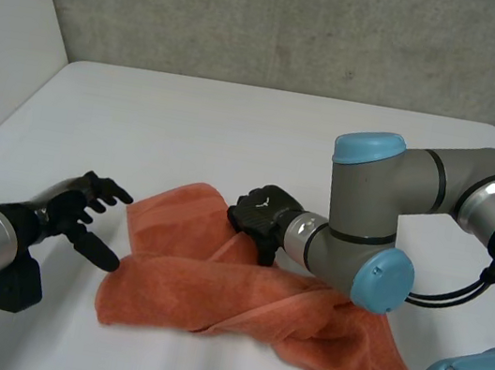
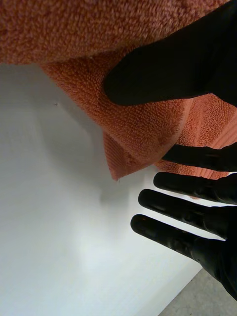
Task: Fold the laundry
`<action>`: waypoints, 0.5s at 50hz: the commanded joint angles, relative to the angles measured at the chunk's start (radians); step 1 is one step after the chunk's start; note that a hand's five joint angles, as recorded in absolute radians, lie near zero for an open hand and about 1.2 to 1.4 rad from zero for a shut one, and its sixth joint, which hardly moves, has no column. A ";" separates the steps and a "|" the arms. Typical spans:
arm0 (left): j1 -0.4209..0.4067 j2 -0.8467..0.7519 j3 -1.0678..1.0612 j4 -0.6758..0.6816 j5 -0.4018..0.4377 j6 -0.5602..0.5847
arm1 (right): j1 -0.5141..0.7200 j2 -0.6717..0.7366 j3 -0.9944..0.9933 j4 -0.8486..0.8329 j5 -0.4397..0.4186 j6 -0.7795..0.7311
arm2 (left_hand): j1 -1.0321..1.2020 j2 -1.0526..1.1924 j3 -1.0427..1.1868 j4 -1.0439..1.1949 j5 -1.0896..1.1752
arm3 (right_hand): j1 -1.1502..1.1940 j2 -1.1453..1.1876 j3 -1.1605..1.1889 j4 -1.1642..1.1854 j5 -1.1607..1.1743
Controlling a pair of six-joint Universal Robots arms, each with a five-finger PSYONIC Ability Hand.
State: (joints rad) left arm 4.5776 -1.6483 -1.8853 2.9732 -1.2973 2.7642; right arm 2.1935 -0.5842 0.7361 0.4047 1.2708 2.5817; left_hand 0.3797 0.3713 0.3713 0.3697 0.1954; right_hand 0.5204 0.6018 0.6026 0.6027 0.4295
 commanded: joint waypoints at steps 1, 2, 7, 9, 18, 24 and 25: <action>0.001 -0.001 0.000 0.001 0.000 0.000 | 0.000 -0.003 -0.007 0.002 0.002 0.000 | 0.033 0.042 0.042 0.043 0.043 | 0.775 0.693 0.692 0.692 0.691; 0.003 -0.001 0.000 0.001 0.000 0.000 | 0.000 -0.003 -0.007 0.002 0.002 0.000 | 0.031 0.039 0.039 0.041 0.040 | 0.777 0.696 0.695 0.695 0.693; 0.004 -0.001 0.000 0.007 0.000 0.000 | 0.014 -0.077 -0.015 -0.021 0.013 0.021 | 0.031 0.039 0.039 0.041 0.040 | 0.876 0.794 0.794 0.794 0.792; 0.004 -0.001 0.000 0.010 0.000 0.000 | 0.017 -0.188 0.003 -0.076 0.027 0.070 | 0.031 0.039 0.039 0.041 0.040 | 0.876 0.794 0.794 0.794 0.792; 0.003 0.001 0.009 0.044 0.000 0.000 | 0.014 -0.424 0.098 -0.141 0.016 0.172 | 0.031 0.039 0.039 0.041 0.040 | 0.876 0.794 0.794 0.794 0.792; -0.005 -0.008 0.015 0.099 0.000 0.005 | -0.035 -0.529 0.224 -0.141 0.035 0.172 | -0.075 -0.066 -0.066 -0.065 -0.065 | 0.876 0.794 0.794 0.794 0.792; -0.005 -0.008 0.015 0.099 0.000 0.005 | -0.064 -0.558 0.261 -0.141 0.038 0.170 | -0.075 -0.067 -0.067 -0.065 -0.065 | 0.876 0.794 0.794 0.794 0.792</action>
State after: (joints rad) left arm 4.5778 -1.6489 -1.8747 3.0298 -1.2974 2.7658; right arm 2.2007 -1.0357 0.8600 0.2601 1.2944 2.7542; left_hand 0.3762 0.3520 0.3519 0.3509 0.1763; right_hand 0.9555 1.1773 1.1806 1.1887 0.9599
